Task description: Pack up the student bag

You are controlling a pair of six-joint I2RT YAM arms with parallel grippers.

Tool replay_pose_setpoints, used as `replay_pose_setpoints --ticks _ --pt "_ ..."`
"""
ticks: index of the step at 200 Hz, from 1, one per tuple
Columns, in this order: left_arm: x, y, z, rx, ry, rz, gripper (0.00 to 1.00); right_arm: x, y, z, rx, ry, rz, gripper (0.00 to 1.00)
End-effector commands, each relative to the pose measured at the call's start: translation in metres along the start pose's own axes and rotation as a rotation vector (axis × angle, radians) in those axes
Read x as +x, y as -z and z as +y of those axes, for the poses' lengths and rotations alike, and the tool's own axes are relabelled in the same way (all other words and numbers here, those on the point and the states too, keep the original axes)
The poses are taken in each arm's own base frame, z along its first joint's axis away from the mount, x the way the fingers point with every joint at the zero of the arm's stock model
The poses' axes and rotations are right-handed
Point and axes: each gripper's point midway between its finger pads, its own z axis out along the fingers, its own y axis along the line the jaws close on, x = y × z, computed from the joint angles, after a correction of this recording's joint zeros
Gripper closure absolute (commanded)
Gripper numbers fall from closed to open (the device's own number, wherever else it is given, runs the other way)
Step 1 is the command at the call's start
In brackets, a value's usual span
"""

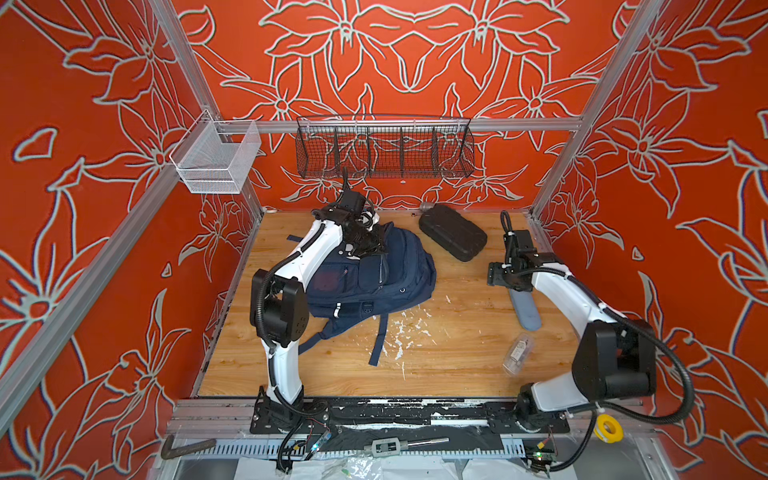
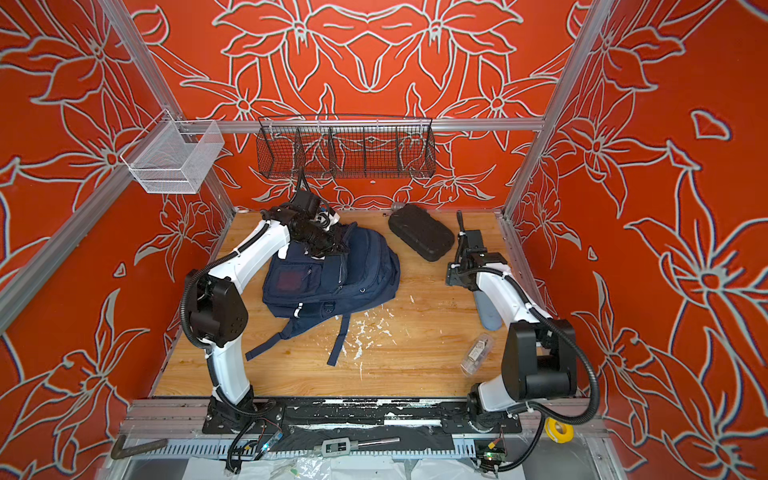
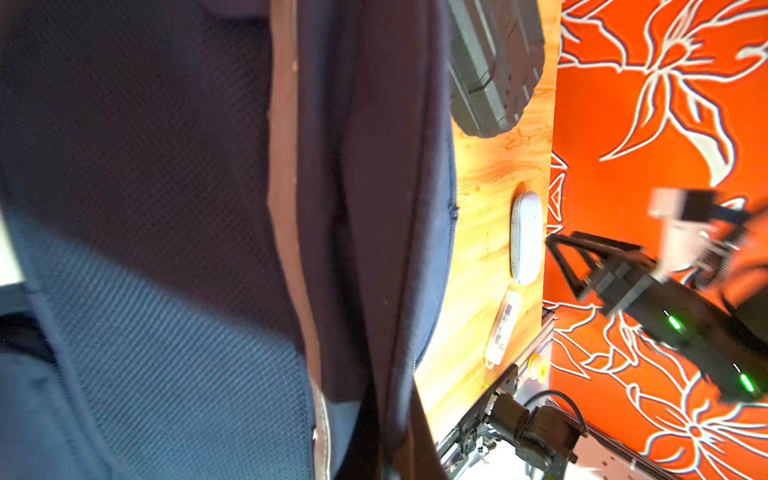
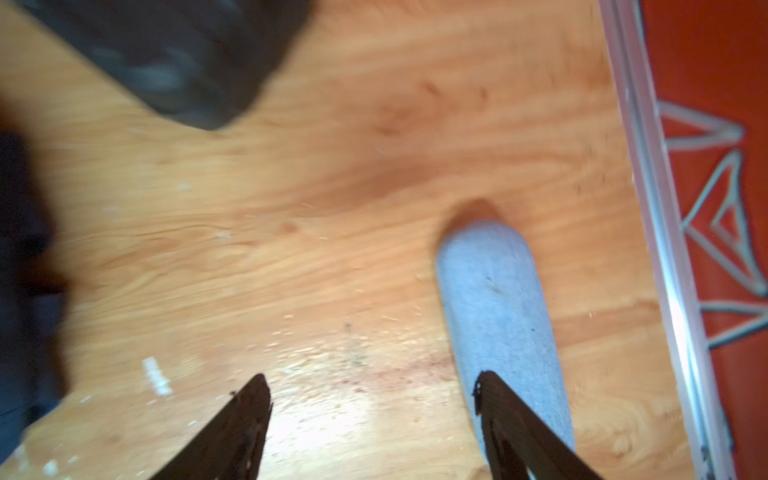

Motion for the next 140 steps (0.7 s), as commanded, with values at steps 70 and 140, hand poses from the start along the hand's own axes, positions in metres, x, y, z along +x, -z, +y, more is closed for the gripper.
replay_pose_setpoints --ticks 70,140 --pt "-0.017 0.022 -0.022 0.053 -0.090 -0.029 1.00 0.031 -0.050 -0.055 0.098 -0.099 0.242 0.03" --pt "-0.022 0.014 -0.020 0.061 -0.067 -0.008 1.00 0.040 -0.042 -0.072 0.147 -0.112 0.250 0.03"
